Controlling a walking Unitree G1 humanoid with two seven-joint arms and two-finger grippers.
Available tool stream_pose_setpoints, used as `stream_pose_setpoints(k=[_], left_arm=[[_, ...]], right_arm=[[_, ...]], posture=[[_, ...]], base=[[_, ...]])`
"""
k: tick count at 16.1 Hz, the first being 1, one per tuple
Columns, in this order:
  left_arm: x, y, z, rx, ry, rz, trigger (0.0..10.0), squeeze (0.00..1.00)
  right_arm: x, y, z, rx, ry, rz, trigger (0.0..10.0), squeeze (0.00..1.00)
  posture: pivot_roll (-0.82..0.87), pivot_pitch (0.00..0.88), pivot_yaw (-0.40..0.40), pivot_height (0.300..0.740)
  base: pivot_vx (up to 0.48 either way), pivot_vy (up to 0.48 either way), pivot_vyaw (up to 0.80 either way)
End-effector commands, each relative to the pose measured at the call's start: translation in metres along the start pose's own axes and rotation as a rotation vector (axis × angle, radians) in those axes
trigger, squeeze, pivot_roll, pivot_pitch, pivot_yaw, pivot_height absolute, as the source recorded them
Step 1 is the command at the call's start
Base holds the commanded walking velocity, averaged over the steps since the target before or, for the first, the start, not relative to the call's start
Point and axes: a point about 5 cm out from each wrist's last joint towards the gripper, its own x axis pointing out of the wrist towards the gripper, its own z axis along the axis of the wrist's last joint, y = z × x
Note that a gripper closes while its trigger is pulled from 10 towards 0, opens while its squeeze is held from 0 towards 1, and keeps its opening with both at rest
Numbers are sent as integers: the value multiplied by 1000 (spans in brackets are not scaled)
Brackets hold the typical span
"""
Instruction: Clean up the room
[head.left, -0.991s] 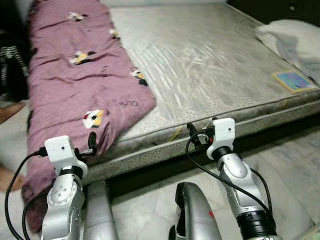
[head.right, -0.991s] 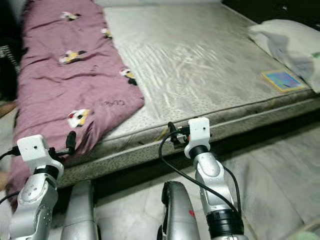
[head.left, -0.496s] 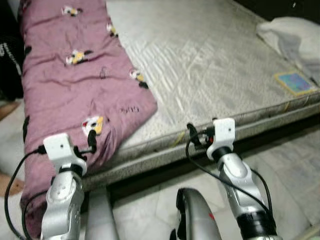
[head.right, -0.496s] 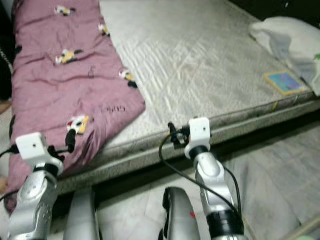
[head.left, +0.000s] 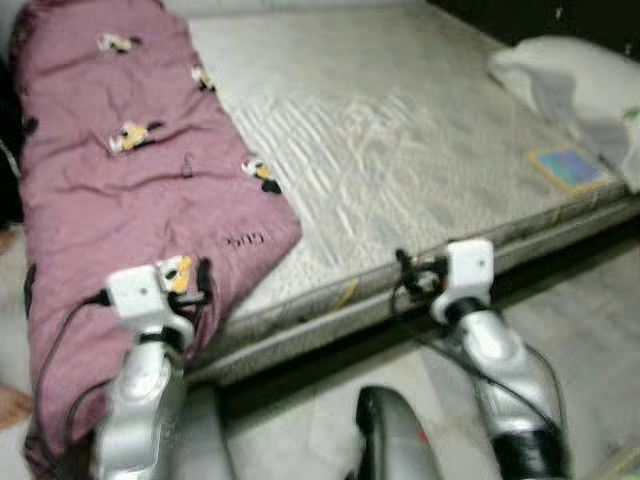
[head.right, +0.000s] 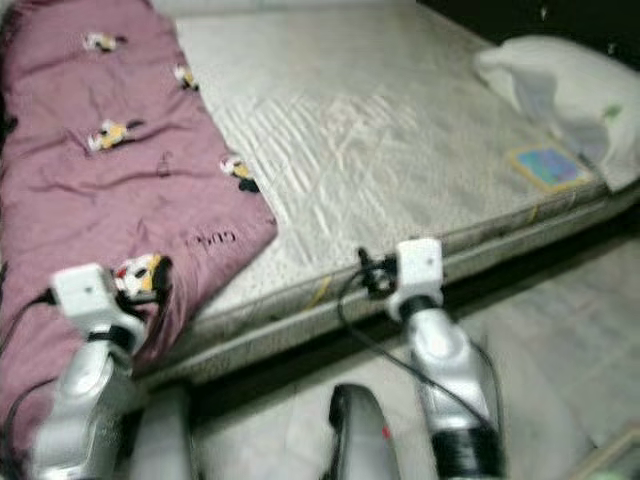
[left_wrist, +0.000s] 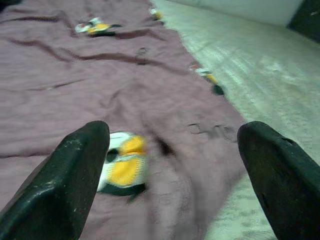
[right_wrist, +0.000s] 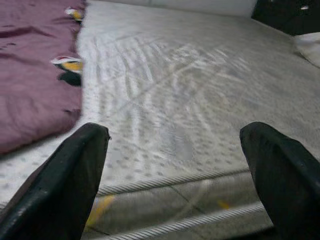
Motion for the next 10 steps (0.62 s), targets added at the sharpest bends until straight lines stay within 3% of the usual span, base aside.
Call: stream_pose_setpoints(k=[1,5,10], left_arm=[[-1,2,-1,-8,8,9,10000,0],[0,7,-3,12,22,85,10000,0],[13,30,-2,10,26,219,10000,0]], right_arm=[[1,1,3,-11,-11,8,10000,0],[0,1,3,-8,-9,9,10000,0],[-7,-6,4,-16,-6,5,10000,0]], posture=[[-31,53,-80,541],[-32,55,-81,541],[-61,64,-82,511]], base=[[289,0,0],[0,0,0],[0,0,0]])
